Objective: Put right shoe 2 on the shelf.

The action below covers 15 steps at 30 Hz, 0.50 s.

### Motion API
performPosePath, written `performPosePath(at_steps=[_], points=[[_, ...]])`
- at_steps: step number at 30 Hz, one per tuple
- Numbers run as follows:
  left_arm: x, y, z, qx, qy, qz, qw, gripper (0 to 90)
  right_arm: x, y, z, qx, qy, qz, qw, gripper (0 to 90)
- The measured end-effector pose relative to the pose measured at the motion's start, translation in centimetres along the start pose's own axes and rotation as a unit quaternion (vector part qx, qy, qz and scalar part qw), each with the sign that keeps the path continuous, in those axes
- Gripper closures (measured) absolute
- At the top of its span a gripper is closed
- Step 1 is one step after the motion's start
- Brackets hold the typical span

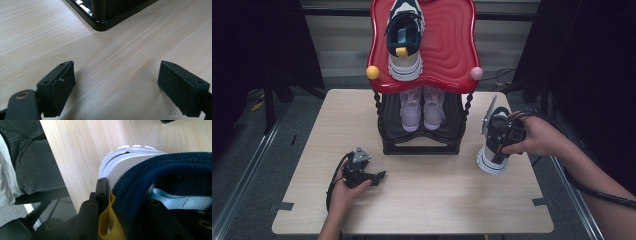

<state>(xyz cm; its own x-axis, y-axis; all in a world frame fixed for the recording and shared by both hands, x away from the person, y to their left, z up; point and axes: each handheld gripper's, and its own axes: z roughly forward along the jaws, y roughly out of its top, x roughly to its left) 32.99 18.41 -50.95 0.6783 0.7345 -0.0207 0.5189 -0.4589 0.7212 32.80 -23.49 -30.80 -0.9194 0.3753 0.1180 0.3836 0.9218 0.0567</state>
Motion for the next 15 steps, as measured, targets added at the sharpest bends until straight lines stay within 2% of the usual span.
performPosePath(at_steps=[1,7,15], points=[[0.0,0.0,0.0,0.000,0.000,0.001,1.0000,13.9,0.1,0.1,-0.3,0.002,0.000,0.006,1.0000,74.1],[0.0,0.0,0.0,0.000,0.000,0.000,1.0000,13.9,0.2,0.6,-2.2,0.003,-0.014,-0.005,0.9999,74.1],[0.0,0.0,0.0,0.000,0.000,0.000,1.0000,13.8,0.7,1.2,-4.7,0.009,-0.027,-0.004,0.9996,74.1]])
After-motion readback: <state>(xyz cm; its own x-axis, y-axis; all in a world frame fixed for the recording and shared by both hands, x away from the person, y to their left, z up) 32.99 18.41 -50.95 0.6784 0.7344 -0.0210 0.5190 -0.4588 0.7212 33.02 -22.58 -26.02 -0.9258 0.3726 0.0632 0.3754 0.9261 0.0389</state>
